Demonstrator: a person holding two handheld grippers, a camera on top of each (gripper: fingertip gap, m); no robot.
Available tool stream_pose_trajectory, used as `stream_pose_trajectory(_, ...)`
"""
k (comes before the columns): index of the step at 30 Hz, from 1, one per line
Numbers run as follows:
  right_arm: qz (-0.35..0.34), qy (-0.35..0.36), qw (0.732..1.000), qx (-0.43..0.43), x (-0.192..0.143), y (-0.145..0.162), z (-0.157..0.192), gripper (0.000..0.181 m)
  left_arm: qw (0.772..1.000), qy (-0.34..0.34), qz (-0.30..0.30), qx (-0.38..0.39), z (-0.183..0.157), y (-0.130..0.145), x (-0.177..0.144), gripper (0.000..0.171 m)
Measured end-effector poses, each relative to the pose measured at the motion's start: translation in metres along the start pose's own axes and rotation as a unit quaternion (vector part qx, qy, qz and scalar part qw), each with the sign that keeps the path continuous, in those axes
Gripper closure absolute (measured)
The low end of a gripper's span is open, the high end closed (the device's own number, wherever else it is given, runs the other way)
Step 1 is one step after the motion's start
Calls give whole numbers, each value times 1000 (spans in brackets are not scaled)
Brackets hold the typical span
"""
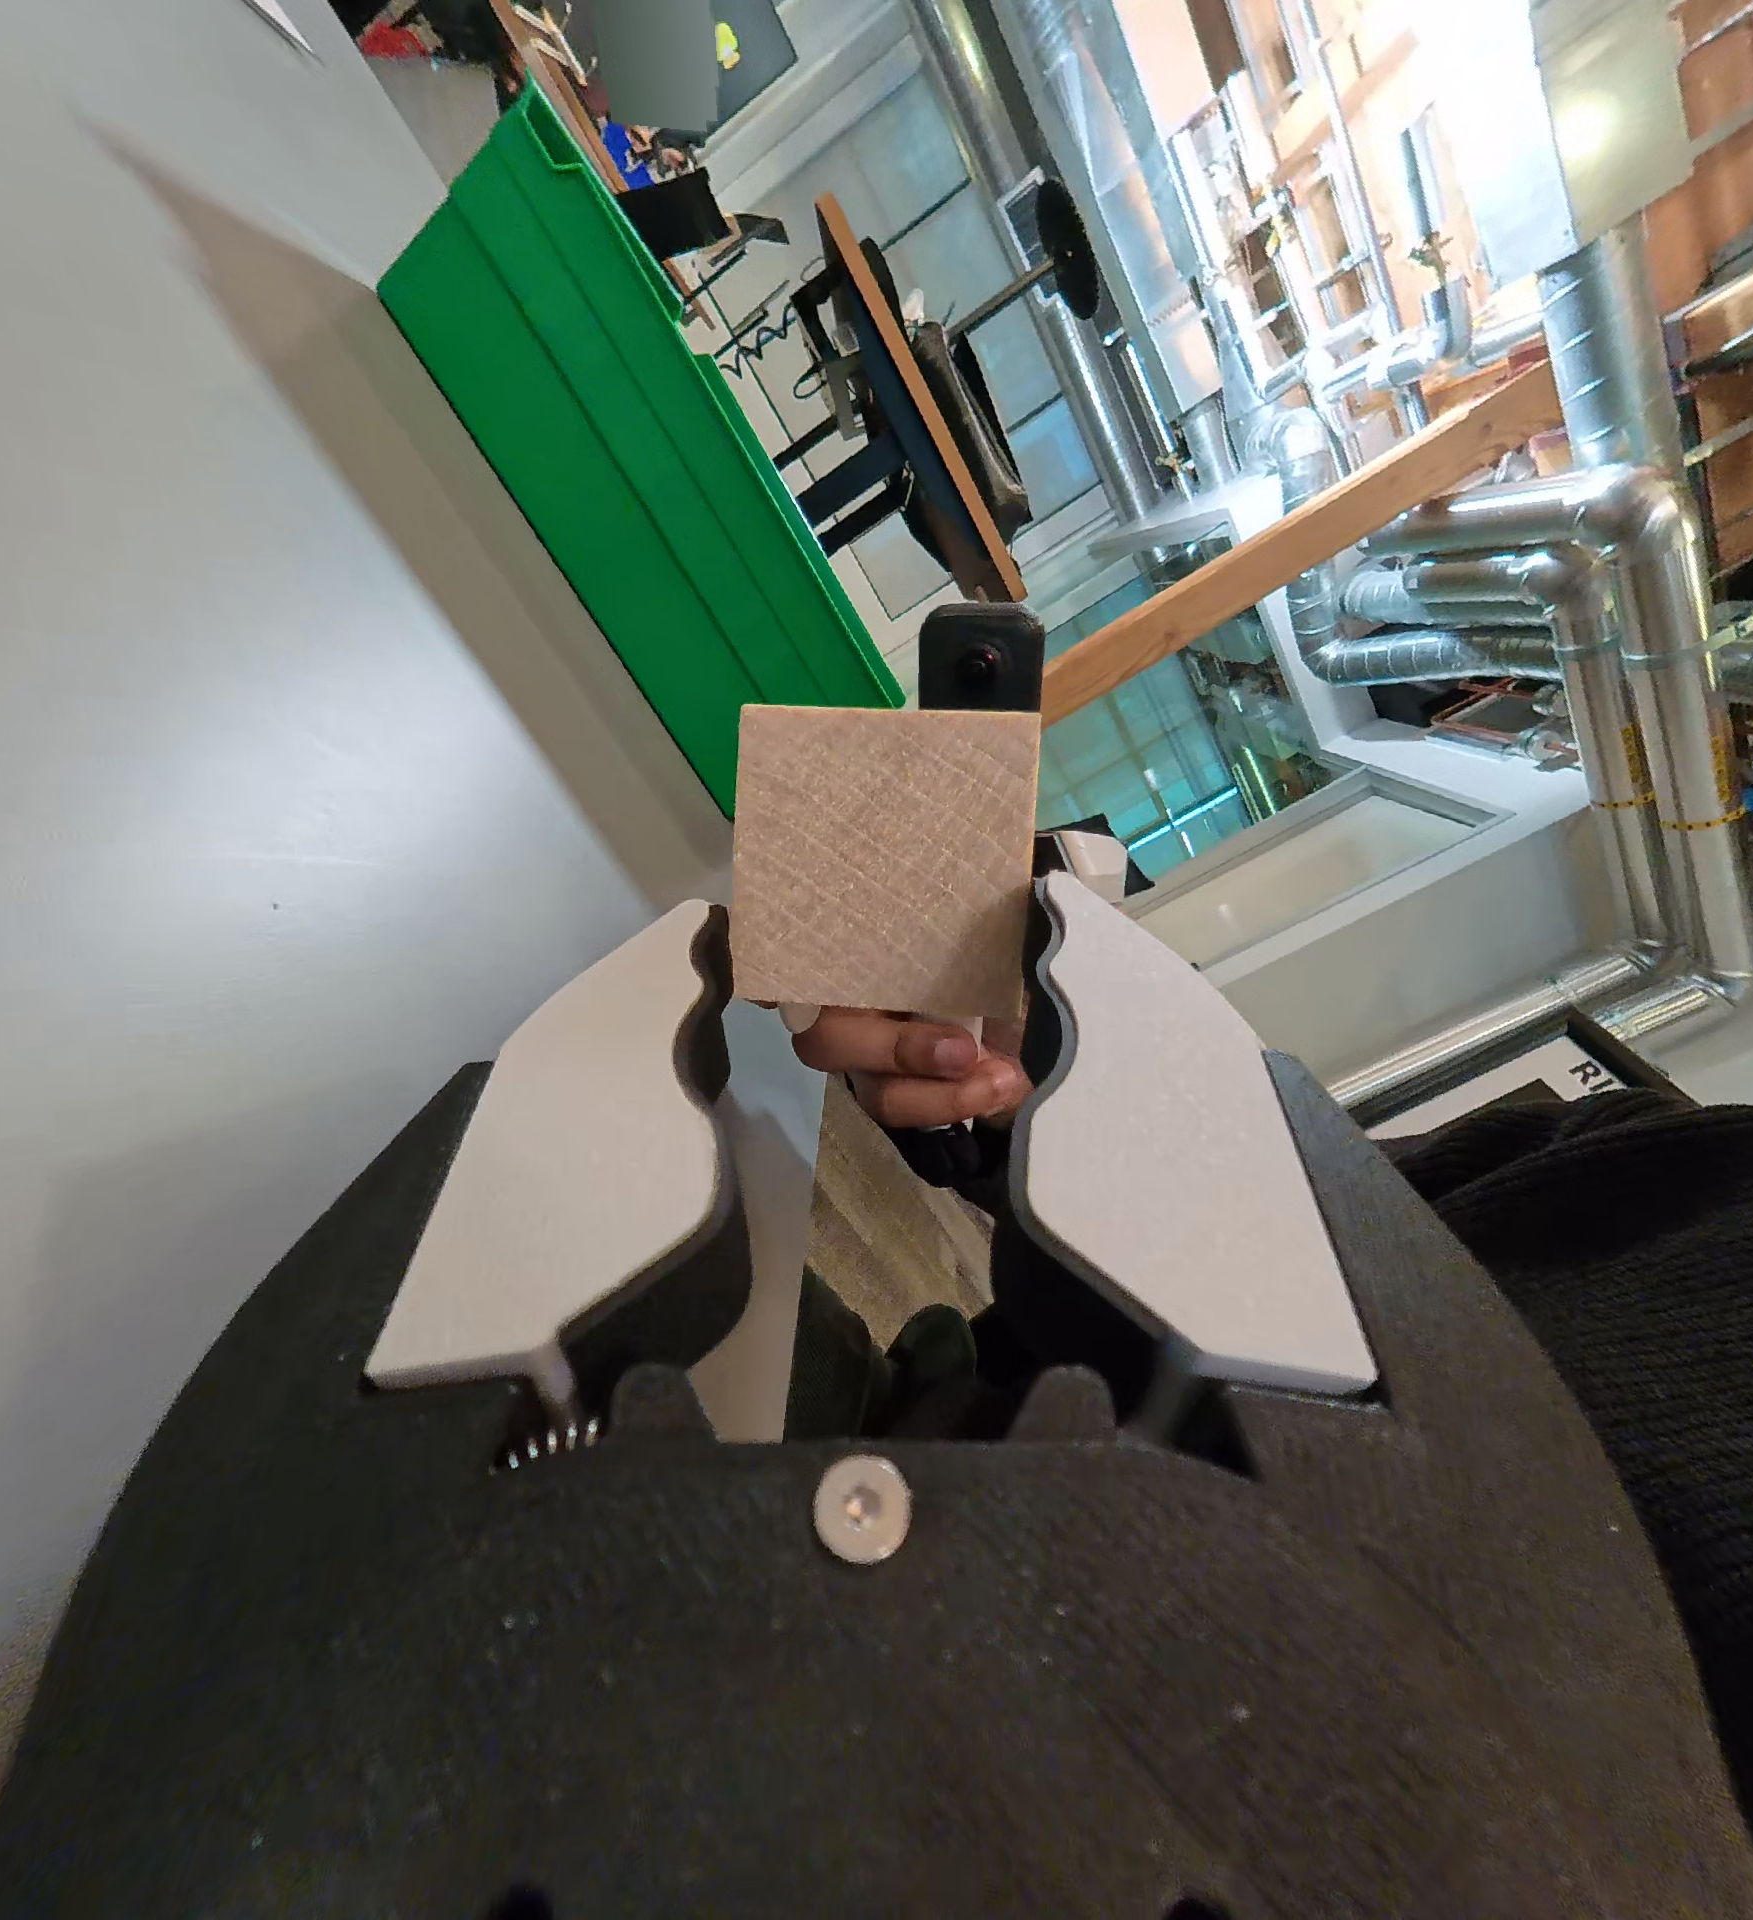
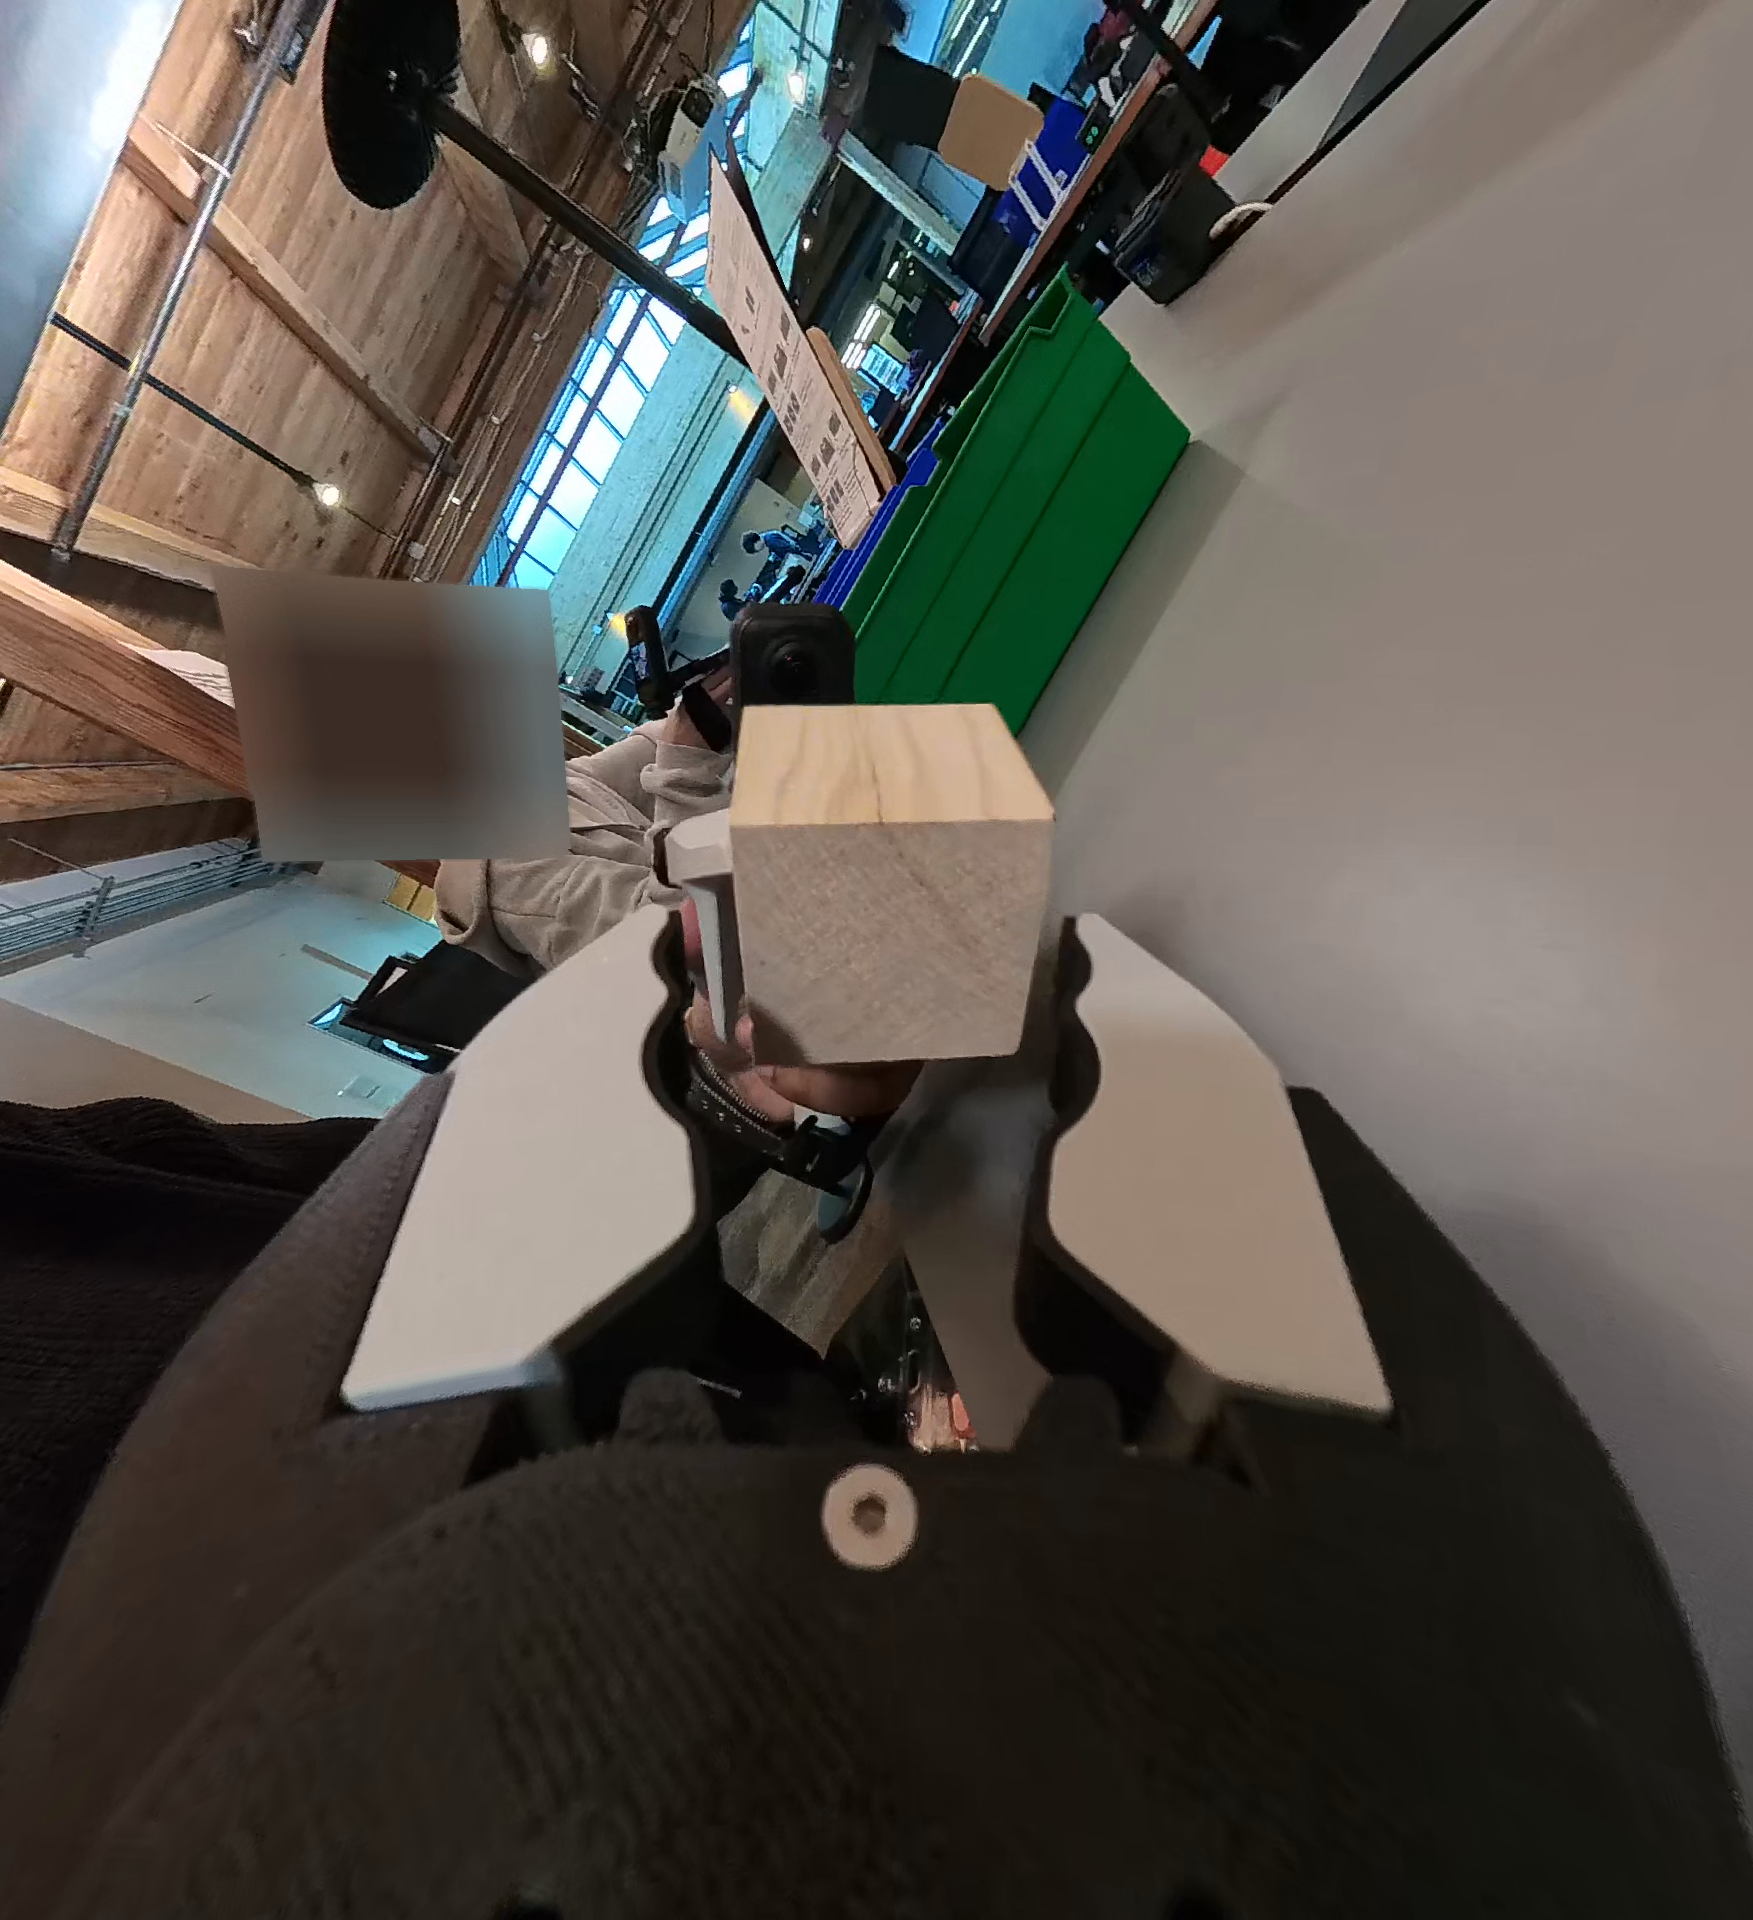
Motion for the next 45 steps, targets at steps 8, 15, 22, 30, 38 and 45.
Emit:
stream_pose_trajectory(8, 1, 5, 1000, 14, 0, 2, -2, 126, 1000, 2, 4, -4, 1, 2, 2, 116)
stream_pose_trajectory(15, 9, -4, 1000, -8, -2, 1, 0, 126, 1000, 7, 7, 18, -3, 2, 2, 116)
stream_pose_trajectory(22, -10, -2, 997, -72, -12, -16, 18, 126, 999, 9, 14, 37, -9, 2, 5, 96)
stream_pose_trajectory(30, 3, 229, 901, -369, -138, -153, 86, 126, 995, 18, 60, 71, -14, 7, 10, 98)
stream_pose_trajectory(38, 436, 347, 667, -494, -181, -213, 19, 126, 995, 36, 66, 63, -18, 13, 16, 100)
stream_pose_trajectory(45, 543, 271, 597, -525, -155, -196, -45, 126, 995, 19, 67, 75, -27, 32, 25, 101)
Point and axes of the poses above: each gripper's, where its closed fingertips meet, x out along the fingers, y out of its underside, z = x × y across the jaws, the point moved 10 cm from there along -x, back along the fingers
